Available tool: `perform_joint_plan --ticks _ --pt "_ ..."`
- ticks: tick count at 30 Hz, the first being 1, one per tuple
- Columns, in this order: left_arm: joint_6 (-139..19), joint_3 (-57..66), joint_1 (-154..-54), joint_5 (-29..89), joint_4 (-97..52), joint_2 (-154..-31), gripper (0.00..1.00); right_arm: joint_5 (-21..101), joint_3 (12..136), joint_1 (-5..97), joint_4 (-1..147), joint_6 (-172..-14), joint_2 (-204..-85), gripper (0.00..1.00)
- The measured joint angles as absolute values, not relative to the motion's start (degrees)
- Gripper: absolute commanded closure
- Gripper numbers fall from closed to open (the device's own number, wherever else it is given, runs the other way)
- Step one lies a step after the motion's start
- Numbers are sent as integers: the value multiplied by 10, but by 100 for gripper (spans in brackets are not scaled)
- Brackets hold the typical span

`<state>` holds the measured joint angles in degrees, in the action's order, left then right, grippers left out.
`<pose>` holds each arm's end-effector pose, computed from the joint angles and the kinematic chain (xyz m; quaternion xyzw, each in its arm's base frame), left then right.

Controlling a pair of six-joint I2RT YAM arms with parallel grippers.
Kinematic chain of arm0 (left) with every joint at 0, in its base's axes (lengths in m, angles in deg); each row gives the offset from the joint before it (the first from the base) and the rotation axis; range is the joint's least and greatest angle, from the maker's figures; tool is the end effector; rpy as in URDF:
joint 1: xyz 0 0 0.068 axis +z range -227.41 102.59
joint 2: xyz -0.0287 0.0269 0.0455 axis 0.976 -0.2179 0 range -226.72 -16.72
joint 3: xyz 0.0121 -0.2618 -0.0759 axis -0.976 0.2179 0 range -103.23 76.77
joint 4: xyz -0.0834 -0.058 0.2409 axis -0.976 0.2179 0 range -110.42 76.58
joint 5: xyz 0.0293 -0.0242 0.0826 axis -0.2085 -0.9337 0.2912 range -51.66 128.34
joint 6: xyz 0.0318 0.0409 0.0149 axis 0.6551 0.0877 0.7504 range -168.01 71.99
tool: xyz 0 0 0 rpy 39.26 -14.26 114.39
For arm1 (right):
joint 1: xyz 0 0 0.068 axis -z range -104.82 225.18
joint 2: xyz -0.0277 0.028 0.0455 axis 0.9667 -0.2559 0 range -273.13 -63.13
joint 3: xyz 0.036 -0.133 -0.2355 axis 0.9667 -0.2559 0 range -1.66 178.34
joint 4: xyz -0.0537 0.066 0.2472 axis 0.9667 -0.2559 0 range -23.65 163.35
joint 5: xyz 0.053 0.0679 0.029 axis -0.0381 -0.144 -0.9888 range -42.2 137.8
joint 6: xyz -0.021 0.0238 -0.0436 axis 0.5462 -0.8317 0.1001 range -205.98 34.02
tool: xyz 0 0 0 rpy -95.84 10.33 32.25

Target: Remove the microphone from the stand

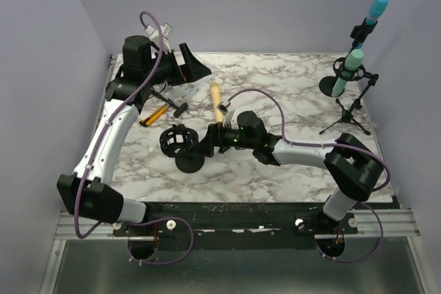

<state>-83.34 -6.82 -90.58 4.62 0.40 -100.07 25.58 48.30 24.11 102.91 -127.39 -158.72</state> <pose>0.3180 -0.0948 0.4004 0.0108 0.8038 -0.4412 0.3990 0.2174 0.2906 0.2135 -0.1814 0.7715 0.5326 0.2970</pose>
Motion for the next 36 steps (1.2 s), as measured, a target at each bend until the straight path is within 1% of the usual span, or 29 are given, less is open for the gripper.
perform_joint_plan --ticks 6,13,18,21,25,28,32,33,35,36 --pt "-780 -78 -890 44 92 -878 1 244 494 241 1058 -1127 -1592 17" --pt "-742 -29 -890 54 167 -772 1 198 499 241 1151 -1057 -1611 23" --pt "-723 -23 -889 77 202 -731 1 180 508 241 1197 -1033 -1643 29" --pt "-716 -23 -888 83 211 -720 1 166 527 241 1208 -1027 -1663 30" --pt "-708 -26 -888 88 227 -717 1 159 545 239 1229 -1026 -1672 36" --pt "-704 -28 -888 94 233 -716 2 157 556 235 1254 -1034 -1684 46" --pt "-702 -34 -888 102 239 -705 1 166 563 222 1273 -1044 -1700 67" --pt "-702 -35 -888 103 239 -701 1 172 563 218 1273 -1043 -1701 70" --pt "-702 -35 -888 106 239 -692 2 195 562 210 1273 -1038 -1700 81" --pt "-702 -35 -888 107 239 -688 2 207 560 208 1272 -1034 -1698 89"
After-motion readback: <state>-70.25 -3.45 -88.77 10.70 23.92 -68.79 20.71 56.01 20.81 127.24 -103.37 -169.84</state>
